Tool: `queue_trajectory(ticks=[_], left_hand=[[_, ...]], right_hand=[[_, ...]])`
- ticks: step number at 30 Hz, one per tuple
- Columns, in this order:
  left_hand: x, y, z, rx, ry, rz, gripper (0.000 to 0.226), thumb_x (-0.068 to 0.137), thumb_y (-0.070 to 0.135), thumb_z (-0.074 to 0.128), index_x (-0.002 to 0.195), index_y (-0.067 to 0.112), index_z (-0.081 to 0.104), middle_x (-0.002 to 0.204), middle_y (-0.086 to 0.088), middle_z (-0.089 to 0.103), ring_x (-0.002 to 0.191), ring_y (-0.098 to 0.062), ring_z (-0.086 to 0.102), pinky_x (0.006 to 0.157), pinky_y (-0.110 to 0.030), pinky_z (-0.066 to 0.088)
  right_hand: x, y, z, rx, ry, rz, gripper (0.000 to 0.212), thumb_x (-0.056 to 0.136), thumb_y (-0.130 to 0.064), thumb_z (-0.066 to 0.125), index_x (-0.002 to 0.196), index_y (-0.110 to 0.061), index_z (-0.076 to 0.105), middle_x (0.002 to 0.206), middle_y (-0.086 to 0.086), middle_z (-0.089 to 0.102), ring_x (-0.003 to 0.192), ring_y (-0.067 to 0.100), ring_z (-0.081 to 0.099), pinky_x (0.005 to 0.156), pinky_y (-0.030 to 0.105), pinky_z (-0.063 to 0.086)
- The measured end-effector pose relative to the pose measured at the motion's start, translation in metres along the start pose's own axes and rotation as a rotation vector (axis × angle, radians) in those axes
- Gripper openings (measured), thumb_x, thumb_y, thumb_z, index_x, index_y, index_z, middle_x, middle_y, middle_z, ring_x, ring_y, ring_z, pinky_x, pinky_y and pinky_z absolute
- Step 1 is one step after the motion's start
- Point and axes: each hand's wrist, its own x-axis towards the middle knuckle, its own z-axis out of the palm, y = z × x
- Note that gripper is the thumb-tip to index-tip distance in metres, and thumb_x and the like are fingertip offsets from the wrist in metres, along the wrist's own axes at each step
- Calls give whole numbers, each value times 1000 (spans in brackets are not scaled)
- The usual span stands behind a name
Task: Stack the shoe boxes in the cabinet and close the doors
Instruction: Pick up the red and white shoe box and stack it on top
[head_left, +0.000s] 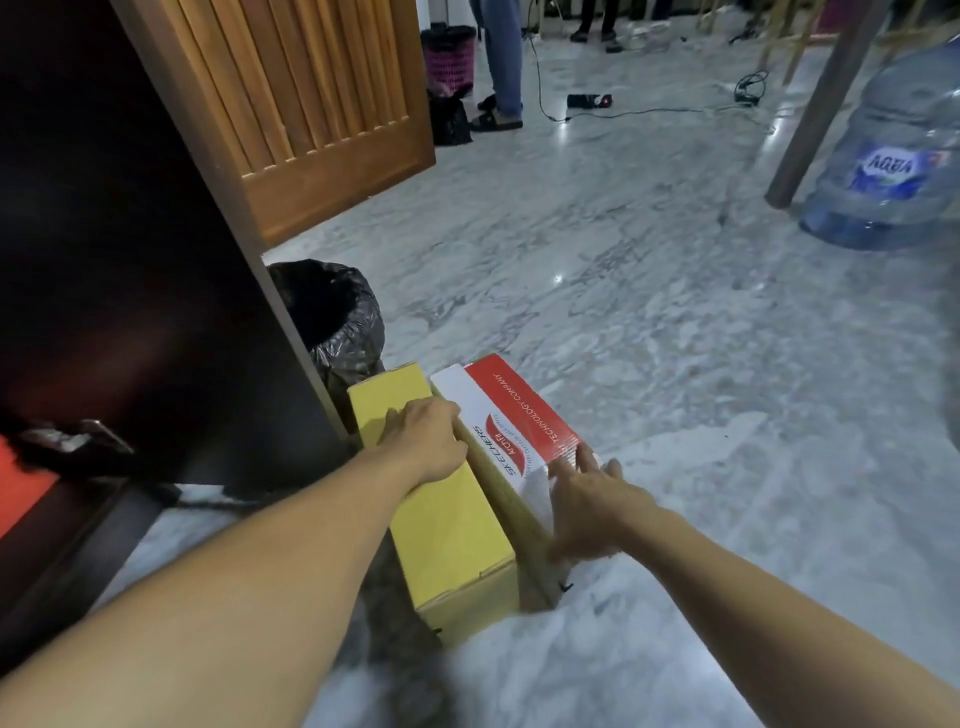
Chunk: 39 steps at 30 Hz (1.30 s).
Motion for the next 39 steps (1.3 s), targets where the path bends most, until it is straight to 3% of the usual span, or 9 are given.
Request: queue_trajectory(ticks=[8, 12, 17, 20, 24, 28, 32, 36, 39], left_hand=[[19, 12, 10, -27, 95, 55, 26, 81, 17, 61, 105, 10, 56, 114, -10, 56, 120, -31, 44, 99, -37, 38], [26, 28, 19, 65, 19, 9, 48, 87, 19, 59, 132, 7, 46, 137, -17, 47, 141, -32, 23, 113, -38, 21], [41, 40, 35, 204, -68, -84, 44, 87, 18, 57, 128, 6, 49, 139, -17, 50, 145, -33, 18, 120, -45, 6], [40, 50, 39, 254, -59, -103, 41, 90, 12, 54, 131, 6, 49, 146, -20, 42, 147, -34, 14, 121, -44, 2], [47, 52, 39, 89, 41, -71, 49, 84, 14, 61, 129, 4, 43, 127, -18, 54, 126, -35, 41, 111, -43, 30], [57, 61, 44, -400, 21, -106, 69, 79, 16, 71, 136, 11, 33, 127, -7, 54, 116, -31, 52, 85, -37, 48], [55, 70, 59, -730, -124, -243, 91, 63, 17, 83, 139, 12, 31, 136, -7, 53, 118, -28, 56, 94, -39, 52], [45, 72, 77, -606, -225, -328, 94, 63, 26, 85, 140, 4, 35, 134, -8, 54, 119, -27, 56, 98, -34, 50], [41, 74, 79, -609, -245, -309, 66, 70, 24, 83, 124, 4, 51, 121, -3, 60, 113, -25, 59, 96, -32, 50]], right_hand=[[16, 102, -4, 108, 80, 183, 85, 58, -44, 45, 138, -44, 15, 142, 2, 35, 127, 35, 33, 98, 55, 43], [-4, 124, -13, 390, 260, 359, 79, 72, -29, 52, 146, -34, 25, 151, 14, 23, 135, 40, 29, 105, 51, 40], [-18, 140, 13, 934, 352, 473, 70, 65, -15, 69, 129, -17, 42, 111, 10, 61, 94, 30, 58, 62, 31, 48], [-16, 151, 31, 995, 357, 411, 66, 59, -21, 70, 123, -26, 54, 108, 1, 68, 94, 22, 62, 70, 34, 55], [-21, 162, 31, 1201, 501, 481, 72, 67, -27, 81, 129, -18, 45, 112, 7, 66, 101, 25, 64, 87, 45, 55], [-25, 169, 22, 1292, 689, 654, 70, 70, -47, 81, 117, -13, 43, 98, 4, 59, 95, 26, 59, 76, 37, 48], [-28, 168, 30, 1233, 742, 737, 52, 78, -51, 73, 106, -10, 55, 102, 5, 58, 100, 29, 58, 75, 32, 45], [-30, 168, 50, 1344, 656, 650, 31, 71, -33, 80, 94, -26, 61, 108, 10, 67, 87, 30, 69, 76, 45, 59], [-36, 168, 48, 1347, 593, 603, 36, 70, -26, 79, 103, -32, 64, 112, 12, 65, 80, 32, 68, 62, 40, 58]])
